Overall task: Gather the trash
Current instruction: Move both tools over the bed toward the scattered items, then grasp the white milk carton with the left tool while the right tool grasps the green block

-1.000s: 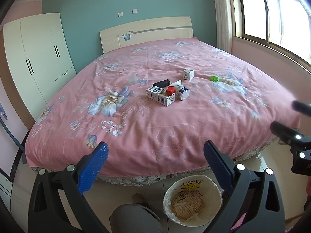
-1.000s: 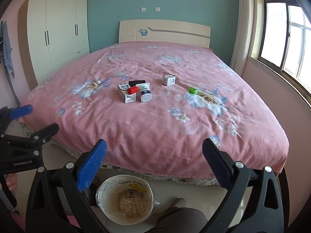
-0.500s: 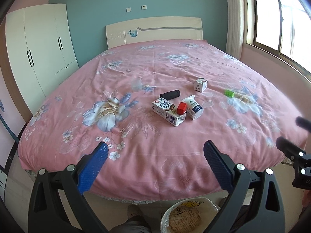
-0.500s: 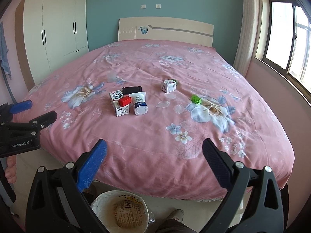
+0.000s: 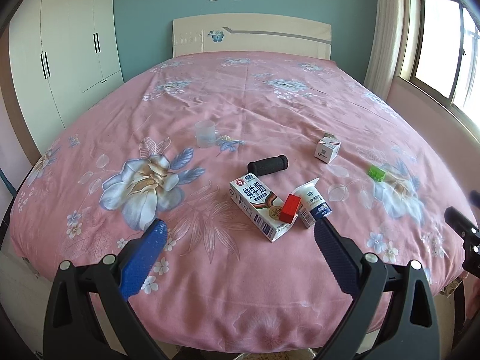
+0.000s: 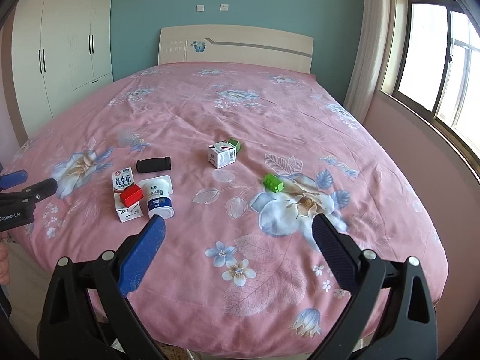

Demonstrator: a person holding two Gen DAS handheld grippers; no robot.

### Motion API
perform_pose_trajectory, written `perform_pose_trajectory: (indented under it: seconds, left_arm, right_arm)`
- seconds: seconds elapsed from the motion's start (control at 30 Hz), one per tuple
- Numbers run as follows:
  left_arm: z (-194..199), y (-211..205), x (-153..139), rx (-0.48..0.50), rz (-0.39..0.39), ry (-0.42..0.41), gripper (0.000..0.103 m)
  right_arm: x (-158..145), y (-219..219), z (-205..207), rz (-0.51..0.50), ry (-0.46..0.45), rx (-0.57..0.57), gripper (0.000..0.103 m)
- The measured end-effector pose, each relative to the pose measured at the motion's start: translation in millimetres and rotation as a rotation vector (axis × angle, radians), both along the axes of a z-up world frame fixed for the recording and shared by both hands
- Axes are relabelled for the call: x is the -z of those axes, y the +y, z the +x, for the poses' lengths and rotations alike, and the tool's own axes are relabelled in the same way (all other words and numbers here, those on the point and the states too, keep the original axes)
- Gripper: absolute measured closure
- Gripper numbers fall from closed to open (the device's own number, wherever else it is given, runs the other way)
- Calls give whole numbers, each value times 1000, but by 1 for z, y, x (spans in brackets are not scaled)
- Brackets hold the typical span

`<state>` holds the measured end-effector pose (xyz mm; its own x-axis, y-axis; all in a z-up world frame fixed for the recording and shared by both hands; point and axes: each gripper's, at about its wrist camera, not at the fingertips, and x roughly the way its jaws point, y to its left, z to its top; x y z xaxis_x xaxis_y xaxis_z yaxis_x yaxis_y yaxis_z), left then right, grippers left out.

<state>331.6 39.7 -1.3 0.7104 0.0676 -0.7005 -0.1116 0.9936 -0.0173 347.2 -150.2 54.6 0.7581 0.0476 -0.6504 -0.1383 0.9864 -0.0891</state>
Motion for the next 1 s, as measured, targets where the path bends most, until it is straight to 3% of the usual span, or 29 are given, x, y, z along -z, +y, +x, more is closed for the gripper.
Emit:
perform_pose_trajectory:
  seconds: [0.23, 0.57, 0.7, 0.77, 0.87, 0.97, 1.0]
  left_arm:
    - [73, 4, 29, -78, -59, 82, 3]
    - [162, 12, 104, -190, -291, 334, 3]
    - [178, 5, 124, -211, -294, 392, 5]
    - [183, 0, 133, -201, -299, 416, 10]
    - [189, 0, 144, -213, -305, 443, 22]
    - [188, 3, 147, -213, -311, 443, 30]
    - [187, 4, 147, -212, -313, 442, 36]
  right_arm:
    - [37, -20, 75, -40, 65, -30, 7]
    - [111, -48, 201, -87, 239, -130, 7]
    - [140, -59, 239, -11, 340, -154, 7]
    - [152, -60, 249, -24, 365, -163, 8]
    - [167, -57, 259, -38, 407, -192, 31]
    - [171, -53, 261, -41, 409, -211, 43]
    - [171, -51, 261, -47, 412, -222, 56]
